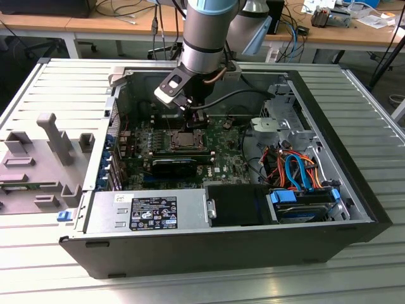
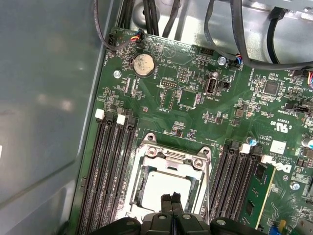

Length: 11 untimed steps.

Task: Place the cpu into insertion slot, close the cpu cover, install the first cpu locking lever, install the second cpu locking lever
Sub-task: 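Install the first cpu locking lever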

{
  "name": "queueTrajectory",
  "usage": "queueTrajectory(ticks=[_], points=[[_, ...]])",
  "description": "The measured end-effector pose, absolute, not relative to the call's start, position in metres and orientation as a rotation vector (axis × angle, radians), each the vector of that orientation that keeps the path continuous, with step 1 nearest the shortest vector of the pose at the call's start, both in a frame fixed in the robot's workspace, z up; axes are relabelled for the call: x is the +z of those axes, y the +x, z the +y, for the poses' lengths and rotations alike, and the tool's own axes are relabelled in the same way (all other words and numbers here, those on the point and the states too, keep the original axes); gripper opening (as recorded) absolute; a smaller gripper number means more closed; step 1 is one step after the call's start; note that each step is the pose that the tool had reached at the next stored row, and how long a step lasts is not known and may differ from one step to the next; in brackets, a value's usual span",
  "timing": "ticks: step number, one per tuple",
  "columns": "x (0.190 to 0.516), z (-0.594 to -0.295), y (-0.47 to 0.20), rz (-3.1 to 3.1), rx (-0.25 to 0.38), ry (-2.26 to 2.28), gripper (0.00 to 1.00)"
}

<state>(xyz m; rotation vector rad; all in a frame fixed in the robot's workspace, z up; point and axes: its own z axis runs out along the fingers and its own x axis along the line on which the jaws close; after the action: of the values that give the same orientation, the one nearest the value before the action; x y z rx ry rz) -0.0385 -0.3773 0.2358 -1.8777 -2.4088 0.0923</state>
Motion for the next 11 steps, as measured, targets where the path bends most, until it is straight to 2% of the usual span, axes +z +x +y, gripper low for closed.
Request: queueTrajectory(ticks=[11], points=[[0.2358, -0.3773, -0.0386, -2.418, 0.093, -1.866, 0.11]])
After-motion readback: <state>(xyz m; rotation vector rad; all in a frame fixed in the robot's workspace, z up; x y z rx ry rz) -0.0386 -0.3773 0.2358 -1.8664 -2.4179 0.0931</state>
